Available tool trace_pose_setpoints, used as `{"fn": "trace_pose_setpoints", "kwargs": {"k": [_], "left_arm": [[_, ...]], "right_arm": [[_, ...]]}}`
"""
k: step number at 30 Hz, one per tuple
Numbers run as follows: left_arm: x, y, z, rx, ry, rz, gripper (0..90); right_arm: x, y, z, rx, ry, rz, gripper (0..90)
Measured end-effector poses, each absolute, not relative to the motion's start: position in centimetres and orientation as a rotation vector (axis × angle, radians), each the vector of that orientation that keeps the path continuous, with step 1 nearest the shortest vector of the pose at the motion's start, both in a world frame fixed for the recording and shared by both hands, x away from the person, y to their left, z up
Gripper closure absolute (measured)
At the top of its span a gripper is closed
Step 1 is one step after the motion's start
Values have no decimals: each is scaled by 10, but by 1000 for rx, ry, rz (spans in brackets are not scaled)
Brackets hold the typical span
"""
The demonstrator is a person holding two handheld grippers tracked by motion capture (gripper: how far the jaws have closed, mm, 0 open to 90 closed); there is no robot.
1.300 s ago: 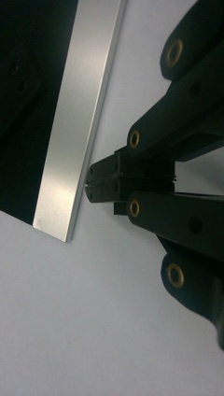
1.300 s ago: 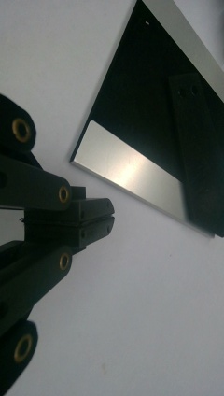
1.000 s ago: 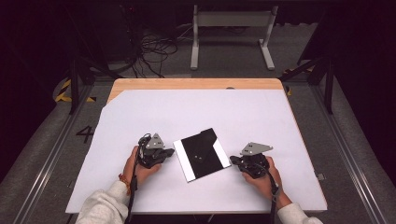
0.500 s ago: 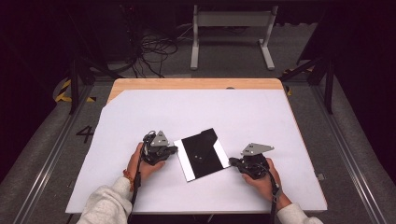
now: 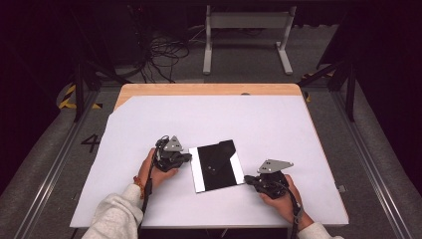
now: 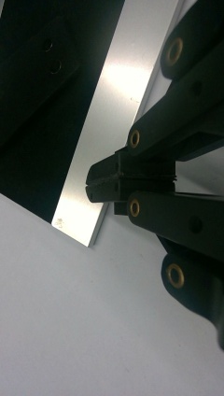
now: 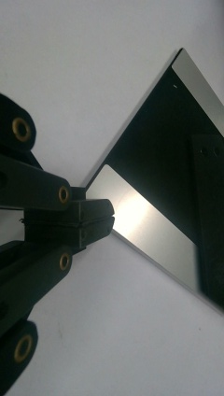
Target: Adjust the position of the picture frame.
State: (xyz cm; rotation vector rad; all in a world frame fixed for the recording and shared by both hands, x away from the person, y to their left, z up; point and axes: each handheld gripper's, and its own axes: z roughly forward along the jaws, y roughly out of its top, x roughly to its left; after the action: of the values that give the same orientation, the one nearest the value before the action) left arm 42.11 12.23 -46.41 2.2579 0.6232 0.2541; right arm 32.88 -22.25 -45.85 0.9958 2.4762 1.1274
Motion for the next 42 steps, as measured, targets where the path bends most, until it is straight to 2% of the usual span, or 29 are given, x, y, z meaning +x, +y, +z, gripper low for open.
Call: {"fn": "trace_pose_setpoints", "kwargs": {"k": [11,25,42], "left_arm": [[429,117,-463,2258,638,244,898],[426,113,-464,2272,621,307,898],[415,117,-464,2265,606,268,894]], "right_arm": [[325,-220,-458,962,2512,1127,900],[322,-219,-458,914,2510,1107,900],[322,-218,-457,897,2496,1082,900]]}}
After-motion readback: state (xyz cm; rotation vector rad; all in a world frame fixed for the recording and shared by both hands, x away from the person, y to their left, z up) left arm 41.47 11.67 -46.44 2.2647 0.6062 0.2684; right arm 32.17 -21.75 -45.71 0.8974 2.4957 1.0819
